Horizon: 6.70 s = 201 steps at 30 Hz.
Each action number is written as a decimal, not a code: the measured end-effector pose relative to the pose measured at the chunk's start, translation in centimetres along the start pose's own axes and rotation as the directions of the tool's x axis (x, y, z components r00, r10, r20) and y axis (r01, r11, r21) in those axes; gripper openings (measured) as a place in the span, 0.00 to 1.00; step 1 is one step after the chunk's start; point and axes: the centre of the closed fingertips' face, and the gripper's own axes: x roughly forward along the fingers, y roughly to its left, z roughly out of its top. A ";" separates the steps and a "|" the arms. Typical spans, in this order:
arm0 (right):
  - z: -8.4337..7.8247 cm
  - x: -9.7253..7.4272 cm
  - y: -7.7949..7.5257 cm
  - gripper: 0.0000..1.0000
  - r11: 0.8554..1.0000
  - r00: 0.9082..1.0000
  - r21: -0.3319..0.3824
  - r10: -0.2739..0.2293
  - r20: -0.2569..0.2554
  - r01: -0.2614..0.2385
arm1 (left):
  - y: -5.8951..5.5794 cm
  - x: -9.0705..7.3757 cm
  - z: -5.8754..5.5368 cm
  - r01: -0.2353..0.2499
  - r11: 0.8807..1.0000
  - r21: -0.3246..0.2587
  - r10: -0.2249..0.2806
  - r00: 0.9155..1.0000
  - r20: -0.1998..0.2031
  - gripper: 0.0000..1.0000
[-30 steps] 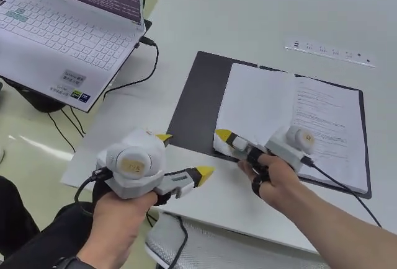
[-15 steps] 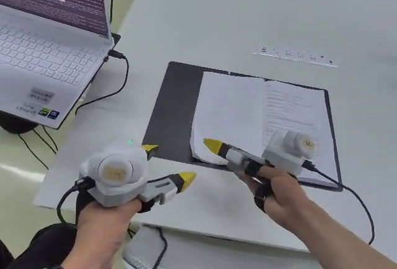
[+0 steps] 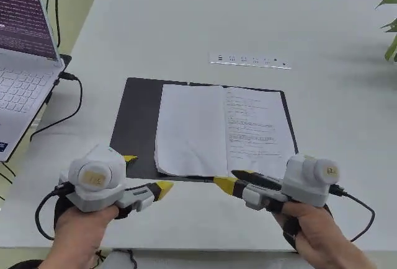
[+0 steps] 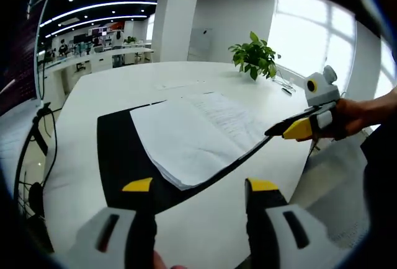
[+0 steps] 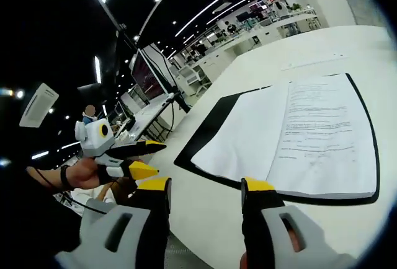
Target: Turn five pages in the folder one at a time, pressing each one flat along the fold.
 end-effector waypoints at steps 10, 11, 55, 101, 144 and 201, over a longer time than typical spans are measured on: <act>-0.8 -1.6 -1.4 0.46 0.999 0.999 -0.008 -0.053 0.000 0.053 | 1.2 4.0 0.6 0.026 1.000 0.014 -0.026 0.999 -0.021 0.47; -0.9 -1.6 -1.5 0.46 0.998 0.998 -0.009 -0.055 -0.005 0.055 | 1.4 4.6 0.3 0.024 1.000 -0.001 -0.024 0.999 -0.031 0.45; -2.8 -0.2 -2.9 0.38 0.995 0.999 0.097 -0.035 -0.031 0.038 | 2.2 8.8 -3.7 -0.044 0.986 -0.163 0.040 0.999 -0.025 0.00; 7.8 12.3 -14.2 0.07 0.988 0.991 0.118 -0.106 0.083 0.096 | 2.4 8.9 -3.5 -0.041 0.978 -0.202 0.037 0.999 -0.028 0.00; 13.0 16.7 -18.1 0.00 0.951 0.946 0.271 -0.216 0.243 0.147 | 2.7 9.2 -3.4 -0.029 0.979 -0.200 0.022 0.999 -0.036 0.00; 13.7 18.1 -17.4 0.00 0.961 0.948 0.242 -0.198 0.251 0.136 | 3.1 9.7 -4.0 -0.034 0.982 -0.184 0.030 0.999 -0.023 0.00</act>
